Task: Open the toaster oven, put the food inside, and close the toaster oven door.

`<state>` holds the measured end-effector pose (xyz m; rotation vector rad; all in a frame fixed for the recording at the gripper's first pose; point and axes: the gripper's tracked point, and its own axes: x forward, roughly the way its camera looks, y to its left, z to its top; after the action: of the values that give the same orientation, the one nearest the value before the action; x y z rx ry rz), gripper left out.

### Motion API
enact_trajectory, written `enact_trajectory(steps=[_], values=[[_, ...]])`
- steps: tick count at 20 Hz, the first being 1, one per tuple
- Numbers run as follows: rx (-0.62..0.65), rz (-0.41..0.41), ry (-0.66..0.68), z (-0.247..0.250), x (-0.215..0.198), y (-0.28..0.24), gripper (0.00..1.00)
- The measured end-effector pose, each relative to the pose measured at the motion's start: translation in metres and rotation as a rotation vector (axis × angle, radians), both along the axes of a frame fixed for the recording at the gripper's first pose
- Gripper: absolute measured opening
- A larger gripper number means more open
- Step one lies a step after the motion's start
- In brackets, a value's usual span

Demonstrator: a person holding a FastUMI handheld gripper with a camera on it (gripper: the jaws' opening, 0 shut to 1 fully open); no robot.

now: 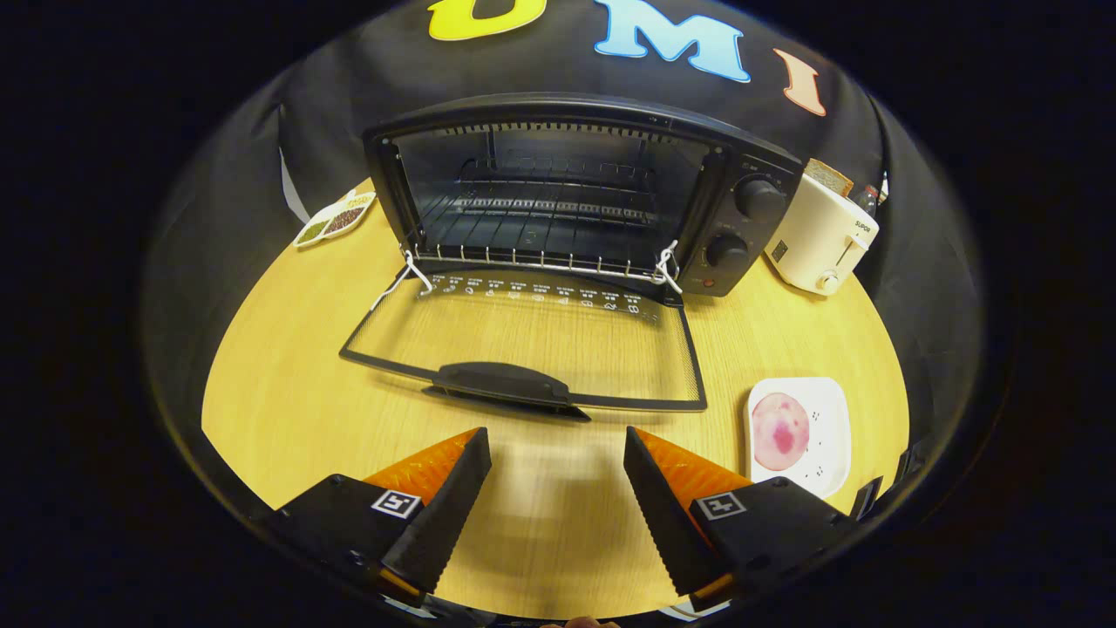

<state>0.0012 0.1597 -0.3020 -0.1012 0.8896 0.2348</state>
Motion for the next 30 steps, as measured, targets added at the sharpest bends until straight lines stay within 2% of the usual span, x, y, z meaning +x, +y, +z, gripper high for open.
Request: enact_trajectory(steps=[8,14,17,21,24,30], values=[[-0.021,0.107,-0.087,0.039,-0.022,-0.040,0.99],[-0.045,0.073,-0.111,0.071,-0.022,-0.109,0.99],[-0.043,0.026,-0.101,0.075,-0.017,-0.140,0.99],[-0.028,-0.014,-0.049,0.068,-0.010,-0.184,0.98],[-0.057,-0.011,0.001,0.054,-0.002,-0.221,0.99],[-0.038,-0.014,0.115,0.022,0.011,-0.268,0.99]])
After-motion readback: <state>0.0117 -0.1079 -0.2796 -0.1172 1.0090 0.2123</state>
